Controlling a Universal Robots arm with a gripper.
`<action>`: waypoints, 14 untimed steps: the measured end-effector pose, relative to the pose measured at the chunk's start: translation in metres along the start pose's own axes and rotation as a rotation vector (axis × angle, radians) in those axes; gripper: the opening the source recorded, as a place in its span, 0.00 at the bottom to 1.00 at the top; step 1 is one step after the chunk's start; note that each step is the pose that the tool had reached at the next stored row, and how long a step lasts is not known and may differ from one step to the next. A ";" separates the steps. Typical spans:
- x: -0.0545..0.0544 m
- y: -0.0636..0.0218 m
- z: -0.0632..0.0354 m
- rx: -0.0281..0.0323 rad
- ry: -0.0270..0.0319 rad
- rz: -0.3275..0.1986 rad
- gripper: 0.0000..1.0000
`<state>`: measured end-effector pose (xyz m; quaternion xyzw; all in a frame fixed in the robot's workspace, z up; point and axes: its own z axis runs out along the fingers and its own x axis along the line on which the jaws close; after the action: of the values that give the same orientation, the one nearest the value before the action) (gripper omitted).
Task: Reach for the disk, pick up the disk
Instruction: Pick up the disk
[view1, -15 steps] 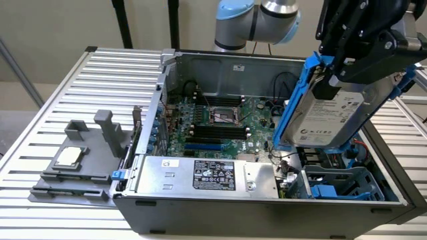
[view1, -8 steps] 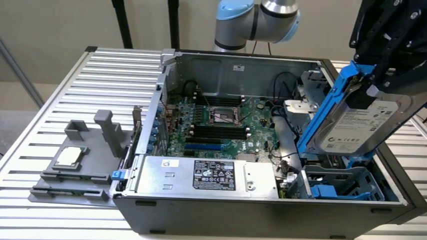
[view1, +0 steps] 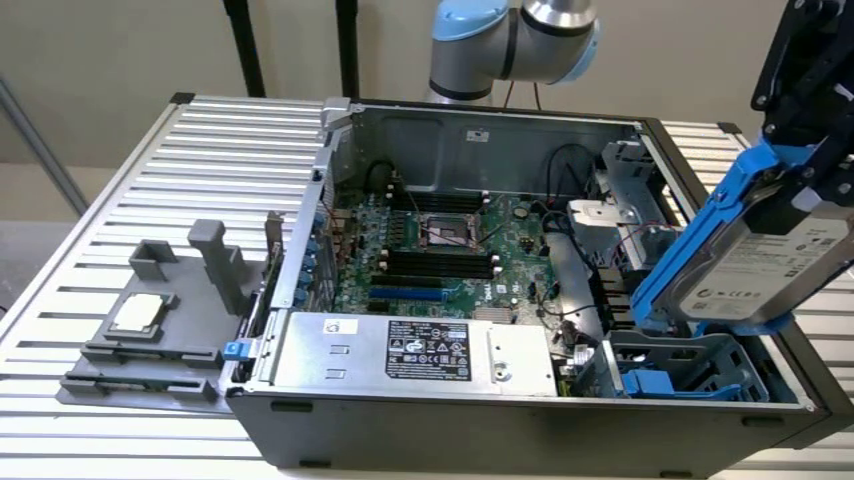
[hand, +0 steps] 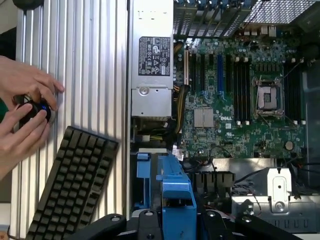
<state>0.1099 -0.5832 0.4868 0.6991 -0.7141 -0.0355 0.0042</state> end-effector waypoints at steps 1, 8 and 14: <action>0.000 -0.0002 0.0017 -0.0001 0.0004 -0.001 0.33; 0.002 -0.0015 0.0128 -0.0012 0.0008 -0.009 0.33; 0.002 -0.0019 0.0143 -0.0022 0.0010 -0.012 0.33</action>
<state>0.1109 -0.5851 0.4723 0.7032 -0.7100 -0.0359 0.0051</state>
